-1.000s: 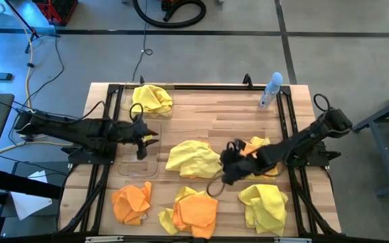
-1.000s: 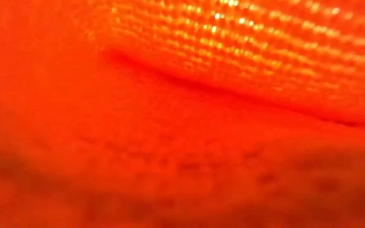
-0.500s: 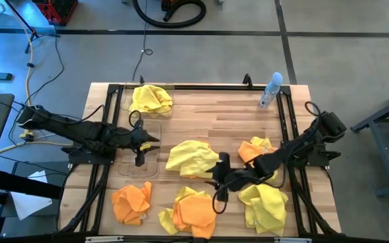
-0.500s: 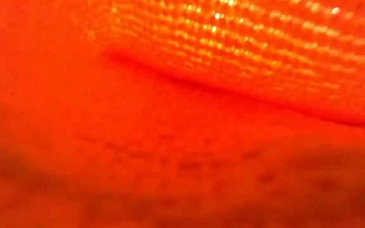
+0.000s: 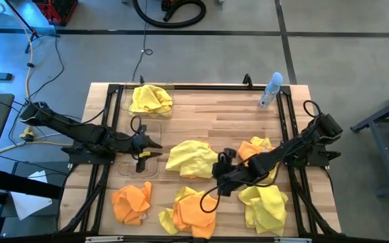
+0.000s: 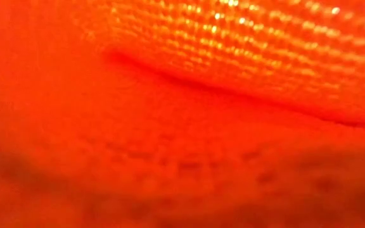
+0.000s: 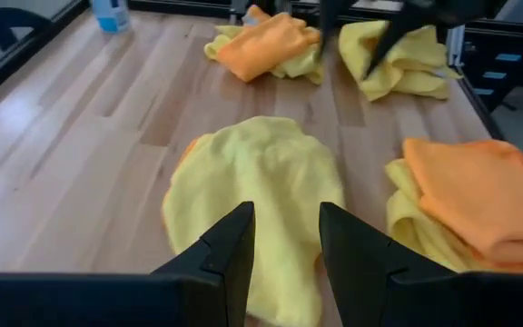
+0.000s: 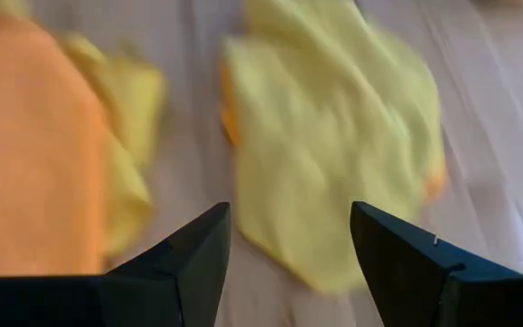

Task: Sort microfiber towel by color & place in baskets
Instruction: Put the orange microfiber towel into the bottom transparent bin

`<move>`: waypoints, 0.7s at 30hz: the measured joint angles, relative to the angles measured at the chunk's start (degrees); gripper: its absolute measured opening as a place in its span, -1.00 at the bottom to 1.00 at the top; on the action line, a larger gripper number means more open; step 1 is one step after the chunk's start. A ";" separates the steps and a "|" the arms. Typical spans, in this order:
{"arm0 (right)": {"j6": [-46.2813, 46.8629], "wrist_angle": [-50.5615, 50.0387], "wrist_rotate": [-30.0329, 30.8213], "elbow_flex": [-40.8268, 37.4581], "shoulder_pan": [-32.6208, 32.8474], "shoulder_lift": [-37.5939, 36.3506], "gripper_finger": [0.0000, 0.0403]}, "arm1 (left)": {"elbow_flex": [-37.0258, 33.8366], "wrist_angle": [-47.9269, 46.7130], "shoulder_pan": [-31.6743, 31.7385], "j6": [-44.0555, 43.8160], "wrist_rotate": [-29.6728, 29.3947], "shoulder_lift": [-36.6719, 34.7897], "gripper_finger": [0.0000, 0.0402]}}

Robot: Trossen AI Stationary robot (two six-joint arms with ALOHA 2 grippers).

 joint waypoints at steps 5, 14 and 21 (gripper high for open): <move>5.10 -5.36 0.15 -3.56 0.02 0.00 0.05 | 5.56 0.39 -1.20 -1.23 0.03 9.42 -0.44; 12.53 -8.18 3.67 -11.14 0.13 -1.77 -0.04 | 17.85 -1.49 -2.09 0.82 2.09 23.72 -0.44; 13.31 5.06 7.89 -28.12 2.59 -18.81 -0.05 | 24.64 -3.31 -2.02 0.82 7.27 30.20 -0.44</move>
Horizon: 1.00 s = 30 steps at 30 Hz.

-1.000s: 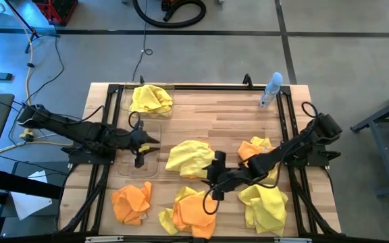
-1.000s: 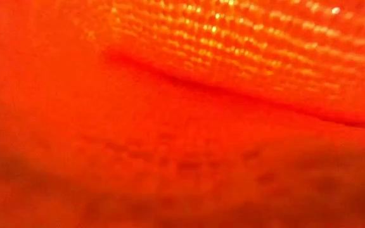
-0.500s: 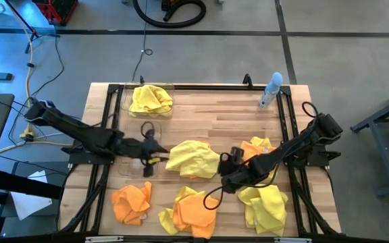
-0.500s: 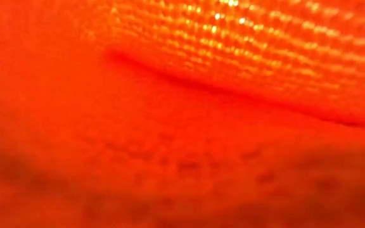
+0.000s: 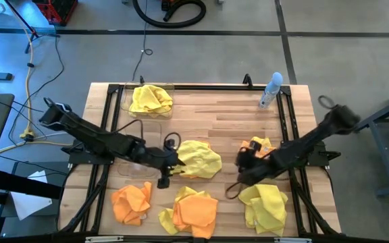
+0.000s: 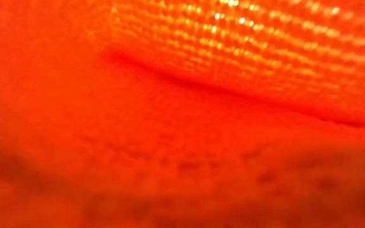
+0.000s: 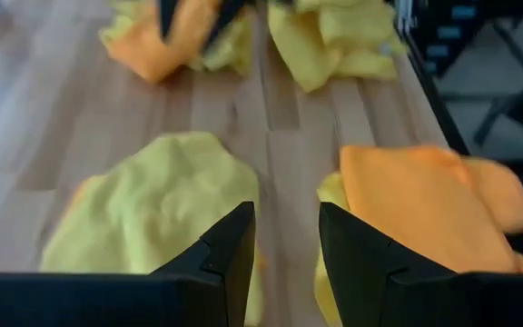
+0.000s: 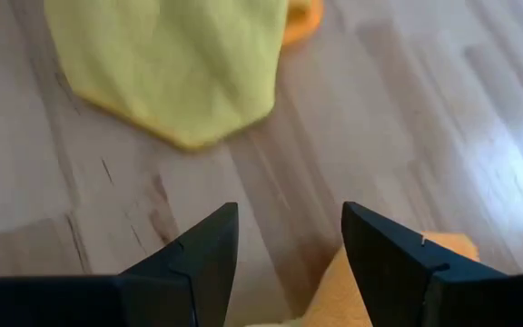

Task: Sort microfiber towel by color & place in baskets
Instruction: Put the orange microfiber towel into the bottom transparent bin

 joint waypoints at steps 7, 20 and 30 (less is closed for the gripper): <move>-13.52 25.54 3.88 -14.30 -0.45 -21.43 -0.05 | 11.57 -12.55 -0.49 -1.11 4.85 9.91 -0.44; -17.45 39.96 4.19 -18.11 -0.93 -32.78 -0.05 | 28.83 -23.97 -6.37 -9.41 7.44 29.77 -0.44; -13.13 40.01 4.12 -18.14 -0.93 -30.17 -0.05 | 31.93 -24.82 -9.44 -15.54 7.48 37.86 -0.45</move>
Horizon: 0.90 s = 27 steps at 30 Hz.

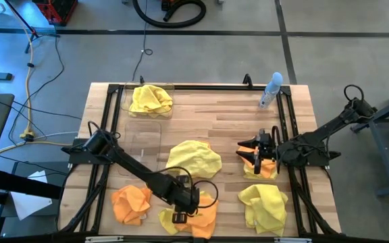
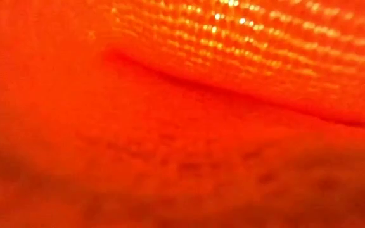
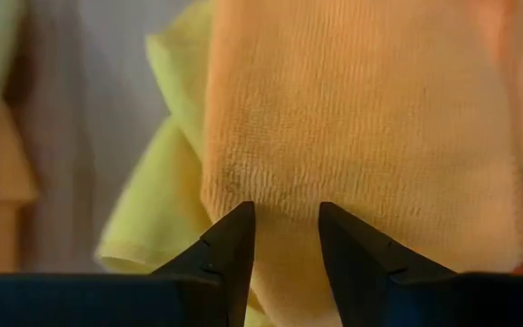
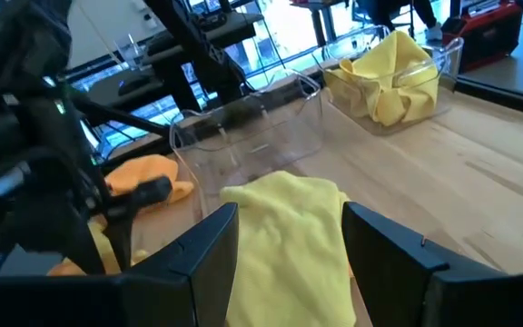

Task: Sort microfiber towel by color & place in baskets
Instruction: Put the orange microfiber towel into the bottom transparent bin

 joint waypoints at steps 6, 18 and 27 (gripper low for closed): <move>-0.34 0.64 0.00 0.00 0.00 -0.13 -0.05 | 0.01 -0.54 0.10 2.78 2.29 1.08 -0.81; -0.52 0.17 0.00 0.00 0.02 -0.13 -0.05 | 5.28 -7.27 -0.15 6.42 -4.09 -5.90 -0.99; -0.35 -0.74 -0.02 0.00 0.00 -0.13 -0.05 | 5.12 -7.23 -0.70 -3.40 3.76 -3.69 -0.88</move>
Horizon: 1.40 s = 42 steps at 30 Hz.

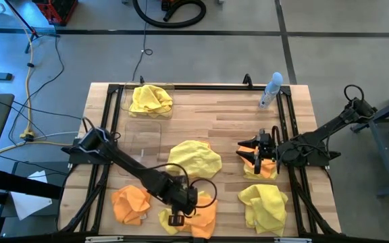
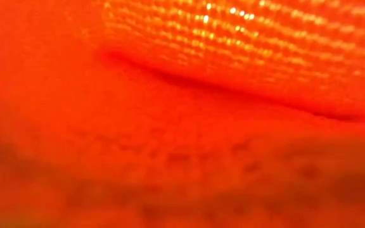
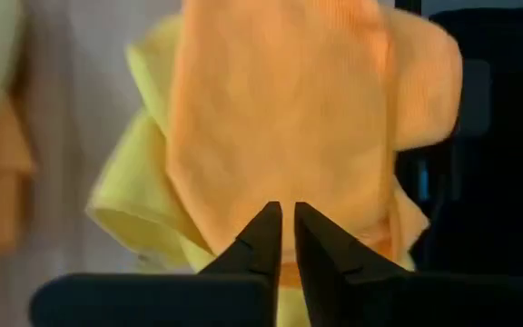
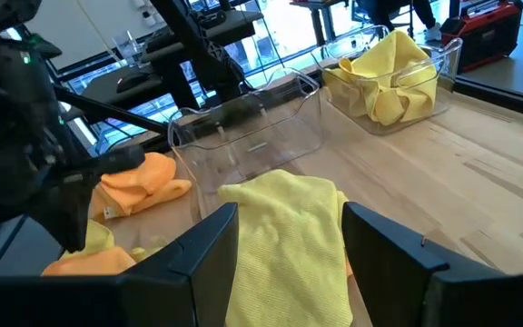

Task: Sort microfiber towel by color & place in baskets
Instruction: Put the orange microfiber towel into the bottom transparent bin

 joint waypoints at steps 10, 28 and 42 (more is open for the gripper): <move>0.24 -0.04 0.00 0.00 0.02 0.00 -0.05 | 0.00 -0.64 0.18 -2.18 -3.00 3.66 -0.40; -0.17 -0.61 0.00 0.00 0.02 0.02 -0.05 | -0.02 6.05 1.99 3.84 3.09 8.61 -0.91; 0.00 -1.23 0.00 0.02 0.00 0.02 -0.05 | -0.04 1.69 0.76 3.35 -3.98 3.19 -1.00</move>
